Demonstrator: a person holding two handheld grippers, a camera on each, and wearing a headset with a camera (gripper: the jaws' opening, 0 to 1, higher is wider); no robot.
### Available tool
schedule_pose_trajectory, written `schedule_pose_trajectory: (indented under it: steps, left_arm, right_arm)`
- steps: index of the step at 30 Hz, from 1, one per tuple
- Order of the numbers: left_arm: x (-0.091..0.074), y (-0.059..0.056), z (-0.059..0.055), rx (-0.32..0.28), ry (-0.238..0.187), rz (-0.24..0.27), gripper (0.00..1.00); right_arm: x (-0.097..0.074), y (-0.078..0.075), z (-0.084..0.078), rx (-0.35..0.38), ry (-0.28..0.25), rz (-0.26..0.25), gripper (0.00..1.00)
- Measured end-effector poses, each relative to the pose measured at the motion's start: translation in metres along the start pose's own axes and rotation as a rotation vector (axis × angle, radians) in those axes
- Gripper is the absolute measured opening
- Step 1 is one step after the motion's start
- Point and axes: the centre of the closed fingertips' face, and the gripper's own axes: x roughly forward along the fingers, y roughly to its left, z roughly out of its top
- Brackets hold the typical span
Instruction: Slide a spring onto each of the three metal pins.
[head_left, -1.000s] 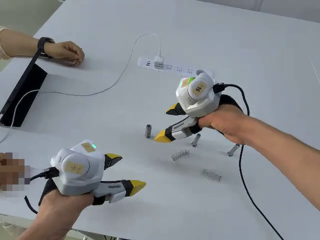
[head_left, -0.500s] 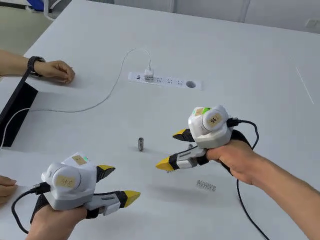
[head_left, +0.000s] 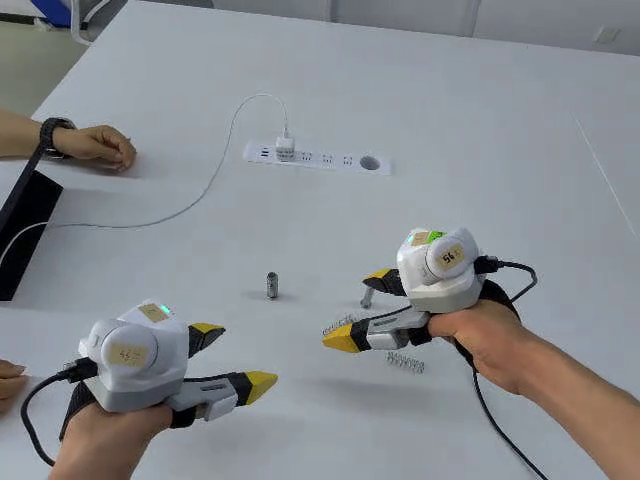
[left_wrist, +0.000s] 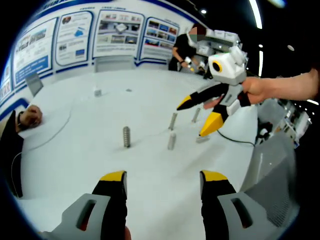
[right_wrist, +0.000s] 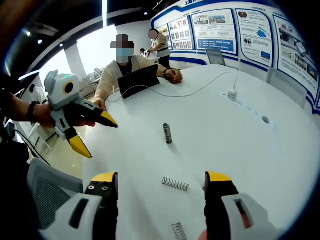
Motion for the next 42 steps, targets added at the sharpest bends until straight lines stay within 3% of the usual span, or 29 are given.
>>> schedule_pose_trajectory:
  steps: [17, 29, 42]
  left_arm:
    - [0.006, 0.002, 0.009, 0.011, 0.003, 0.007, 0.63]
    - [0.016, -0.003, 0.013, 0.025, 0.013, -0.012, 0.64]
    - [0.027, -0.007, 0.018, 0.038, 0.025, -0.022, 0.66]
  right_arm:
    - [-0.044, -0.02, -0.027, 0.152, -0.094, -0.1, 0.79]
    - [-0.074, -0.031, -0.05, 0.18, -0.105, -0.152, 0.83]
    - [-0.085, -0.025, -0.07, 0.204, -0.101, -0.157, 0.86]
